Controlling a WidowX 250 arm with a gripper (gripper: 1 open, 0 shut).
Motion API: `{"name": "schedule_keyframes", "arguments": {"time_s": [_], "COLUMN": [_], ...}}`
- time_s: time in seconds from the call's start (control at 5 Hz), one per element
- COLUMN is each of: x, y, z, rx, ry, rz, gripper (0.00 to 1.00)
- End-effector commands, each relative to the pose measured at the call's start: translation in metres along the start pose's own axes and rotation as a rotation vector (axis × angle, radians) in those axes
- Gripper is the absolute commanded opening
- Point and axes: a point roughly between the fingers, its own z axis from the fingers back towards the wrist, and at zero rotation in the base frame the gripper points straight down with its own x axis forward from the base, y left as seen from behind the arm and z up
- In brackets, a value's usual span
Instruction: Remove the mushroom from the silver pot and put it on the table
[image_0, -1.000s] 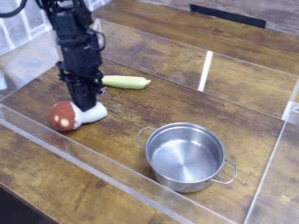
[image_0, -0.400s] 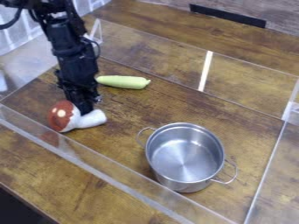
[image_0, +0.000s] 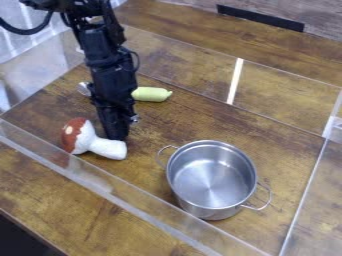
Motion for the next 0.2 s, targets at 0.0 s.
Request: {"name": "schedule_keyframes", "arguments": {"time_s": [0.0], "x": [0.0148], "y": [-0.0132], "z": [0.0209], "rx": [0.020], "ry": [-0.054], "rz": [0.009], "gripper": [0.00]}}
